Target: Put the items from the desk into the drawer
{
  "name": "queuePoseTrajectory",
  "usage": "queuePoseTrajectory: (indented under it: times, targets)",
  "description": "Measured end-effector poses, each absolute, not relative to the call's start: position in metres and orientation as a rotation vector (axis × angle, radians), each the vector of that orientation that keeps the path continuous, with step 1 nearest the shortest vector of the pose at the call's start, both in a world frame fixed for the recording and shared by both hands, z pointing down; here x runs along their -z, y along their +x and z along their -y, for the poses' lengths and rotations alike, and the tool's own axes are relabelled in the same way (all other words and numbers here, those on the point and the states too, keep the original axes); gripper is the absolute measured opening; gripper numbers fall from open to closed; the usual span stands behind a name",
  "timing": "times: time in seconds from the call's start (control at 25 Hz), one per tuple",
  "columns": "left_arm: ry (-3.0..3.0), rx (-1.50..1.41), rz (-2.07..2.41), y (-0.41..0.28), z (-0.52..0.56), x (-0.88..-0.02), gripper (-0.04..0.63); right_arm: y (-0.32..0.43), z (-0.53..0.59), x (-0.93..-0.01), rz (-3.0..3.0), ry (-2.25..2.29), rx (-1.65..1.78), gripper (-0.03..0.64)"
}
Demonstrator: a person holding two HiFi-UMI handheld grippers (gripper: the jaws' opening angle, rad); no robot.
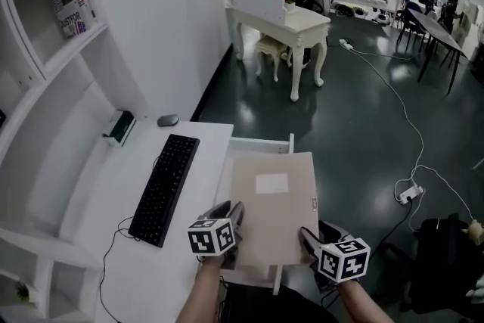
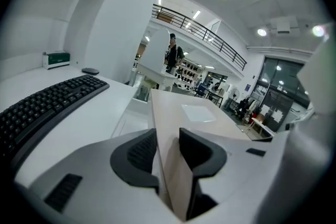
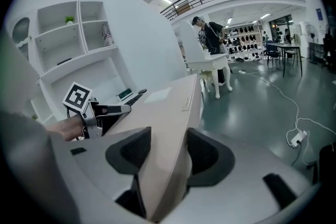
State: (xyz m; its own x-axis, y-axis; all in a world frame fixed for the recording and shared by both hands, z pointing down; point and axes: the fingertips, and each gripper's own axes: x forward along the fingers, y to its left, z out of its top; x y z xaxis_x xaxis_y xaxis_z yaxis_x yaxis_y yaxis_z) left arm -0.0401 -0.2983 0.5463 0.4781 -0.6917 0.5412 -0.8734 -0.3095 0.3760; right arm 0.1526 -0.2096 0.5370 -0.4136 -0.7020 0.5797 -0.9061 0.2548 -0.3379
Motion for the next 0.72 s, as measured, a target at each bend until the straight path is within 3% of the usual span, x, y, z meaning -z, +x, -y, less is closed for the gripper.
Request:
queuePoseTrajectory:
  times: [0.72]
  targets:
    - [2.037, -0.489, 1.182, -0.019, 0.325, -0.602, 0.133, 0.165, 0.218, -0.570, 2.106, 1.543, -1.024, 0.204]
